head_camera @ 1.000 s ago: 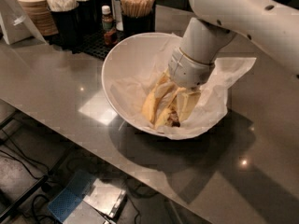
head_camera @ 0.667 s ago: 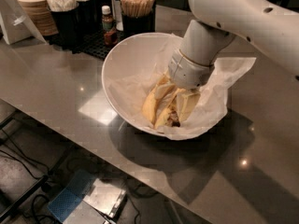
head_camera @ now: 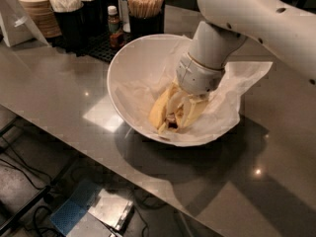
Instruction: Pick banana from white bowl
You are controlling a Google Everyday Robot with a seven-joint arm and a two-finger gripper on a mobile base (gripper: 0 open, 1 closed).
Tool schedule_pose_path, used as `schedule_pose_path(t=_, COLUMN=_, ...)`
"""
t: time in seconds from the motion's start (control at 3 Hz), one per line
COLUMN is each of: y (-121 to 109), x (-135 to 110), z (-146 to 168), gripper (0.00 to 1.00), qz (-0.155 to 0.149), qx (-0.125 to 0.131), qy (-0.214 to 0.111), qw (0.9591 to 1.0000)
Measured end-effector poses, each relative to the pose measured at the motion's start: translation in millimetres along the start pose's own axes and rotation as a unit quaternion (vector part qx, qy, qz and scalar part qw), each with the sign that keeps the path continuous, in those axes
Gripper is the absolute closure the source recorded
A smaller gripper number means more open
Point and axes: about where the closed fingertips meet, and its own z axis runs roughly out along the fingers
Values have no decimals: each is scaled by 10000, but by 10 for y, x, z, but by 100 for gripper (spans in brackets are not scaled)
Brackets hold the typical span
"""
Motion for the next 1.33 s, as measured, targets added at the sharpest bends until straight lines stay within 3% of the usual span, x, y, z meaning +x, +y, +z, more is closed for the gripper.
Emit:
schedule_pose_path(t=0.33, y=29, x=16, z=34, gripper=100, qz=46, qx=9, qy=-41, qw=10000)
schedule_pose_path(t=0.67, y=41, x=22, z=30, gripper=100, qz=65, qx=27, qy=-76, qw=9999)
schedule_pose_path(t=1.0, y=73, x=112, z=-40, gripper=100, qz=168, qx=343, qy=-213, qw=9990)
schedule_pose_path(t=1.33, y=85, x=143, z=-321, gripper=100, qz=153, qx=965, qy=-367, qw=9945)
